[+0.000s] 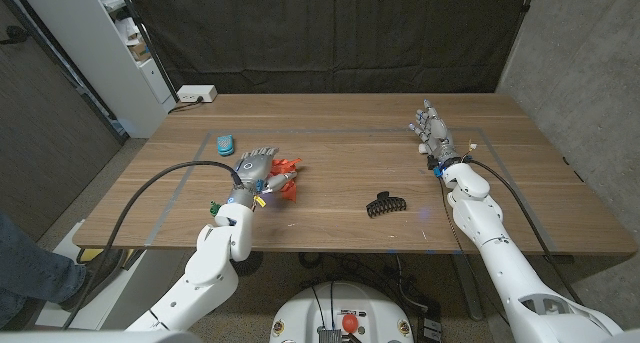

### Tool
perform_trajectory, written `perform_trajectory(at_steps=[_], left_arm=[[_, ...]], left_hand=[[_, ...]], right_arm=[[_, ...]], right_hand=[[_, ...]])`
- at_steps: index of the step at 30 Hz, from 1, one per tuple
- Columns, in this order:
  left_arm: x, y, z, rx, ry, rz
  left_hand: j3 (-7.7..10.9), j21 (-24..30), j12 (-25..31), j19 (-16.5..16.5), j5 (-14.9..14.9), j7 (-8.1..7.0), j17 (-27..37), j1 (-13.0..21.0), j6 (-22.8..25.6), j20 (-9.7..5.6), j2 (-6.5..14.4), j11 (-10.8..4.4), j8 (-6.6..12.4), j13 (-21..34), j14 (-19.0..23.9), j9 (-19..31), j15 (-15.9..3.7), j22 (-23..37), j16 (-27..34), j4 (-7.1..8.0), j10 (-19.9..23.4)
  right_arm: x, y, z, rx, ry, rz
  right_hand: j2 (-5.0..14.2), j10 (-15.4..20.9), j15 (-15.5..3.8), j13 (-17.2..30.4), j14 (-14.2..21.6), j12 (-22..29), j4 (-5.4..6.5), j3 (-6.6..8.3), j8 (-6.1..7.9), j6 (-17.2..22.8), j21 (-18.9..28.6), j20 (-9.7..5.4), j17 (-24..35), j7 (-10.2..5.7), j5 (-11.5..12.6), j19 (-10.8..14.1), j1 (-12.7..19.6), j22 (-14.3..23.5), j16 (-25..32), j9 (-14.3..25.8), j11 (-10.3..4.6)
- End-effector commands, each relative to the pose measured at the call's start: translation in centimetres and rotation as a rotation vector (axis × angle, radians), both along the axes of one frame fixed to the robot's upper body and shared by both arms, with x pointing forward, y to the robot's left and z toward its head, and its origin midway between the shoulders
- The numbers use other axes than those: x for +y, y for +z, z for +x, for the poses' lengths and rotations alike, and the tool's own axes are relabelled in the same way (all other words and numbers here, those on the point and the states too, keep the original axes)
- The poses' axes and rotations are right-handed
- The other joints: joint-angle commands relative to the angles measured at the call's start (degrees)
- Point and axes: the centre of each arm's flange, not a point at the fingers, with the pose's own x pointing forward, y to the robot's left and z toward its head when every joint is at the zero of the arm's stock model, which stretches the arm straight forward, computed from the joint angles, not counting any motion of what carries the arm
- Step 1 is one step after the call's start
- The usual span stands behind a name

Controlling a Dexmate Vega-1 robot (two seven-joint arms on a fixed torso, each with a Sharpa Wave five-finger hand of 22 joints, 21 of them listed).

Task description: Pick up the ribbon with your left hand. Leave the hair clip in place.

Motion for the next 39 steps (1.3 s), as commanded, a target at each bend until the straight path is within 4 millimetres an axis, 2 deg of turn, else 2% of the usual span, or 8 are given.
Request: perform_trajectory(at_steps=[1, 18, 39], left_arm=[[-0.5, -0.7, 0.6, 0.028, 0.005, 0.012], [-0.6, -1.3, 1.4, 0.063, 0.005, 0.004], [-1.0, -2.1, 3.1, 0.107, -0.005, -0.004]], left_hand=[[0.43, -0.20, 0.37, 0.19, 0.22, -0.05, 0.28, 0.69, 1.00, 0.01, 0.24, -0.42, 0.18, 0.24, 0.27, 0.31, -0.20, 0.05, -0.27, 0.01, 0.25], [0.83, -0.80, 0.69, 0.27, 0.07, -0.01, 0.32, 1.46, 1.47, 0.00, 0.56, -0.07, 0.10, 0.43, 1.28, 0.34, -0.68, -0.01, -0.08, -0.02, 1.25], [1.51, -1.29, 0.49, 0.76, -0.11, -0.03, 0.34, 2.75, 2.11, -0.01, 1.19, -0.54, 0.09, 0.65, 1.57, 0.39, -0.91, 0.01, -0.21, -0.17, 0.96]], right_arm=[[0.1, 0.2, 0.2, -0.003, 0.004, -0.001], [0.2, -0.2, 0.7, 0.013, 0.004, 0.003], [0.2, -0.2, 1.1, 0.014, 0.002, 0.009]], right_hand=[[0.37, 0.19, 0.03, 0.18, 0.34, -0.20, -0.16, 0.07, 0.17, 0.47, -0.13, -0.02, 0.12, -0.03, 0.33, 0.66, 0.41, 0.17, 0.36, 0.10, 0.01], [0.43, 0.30, 0.00, 0.20, 0.45, -0.38, -0.30, 0.01, 0.16, 0.67, -0.57, 0.04, 0.08, -0.12, 0.35, 0.84, 0.53, 0.18, 0.33, 0.10, 0.04], [0.48, 0.36, -0.04, 0.21, 0.52, -0.59, -0.41, -0.11, 0.08, 0.71, -1.10, 0.09, 0.07, -0.22, 0.37, 1.11, 0.57, 0.20, 0.28, 0.11, 0.01]])
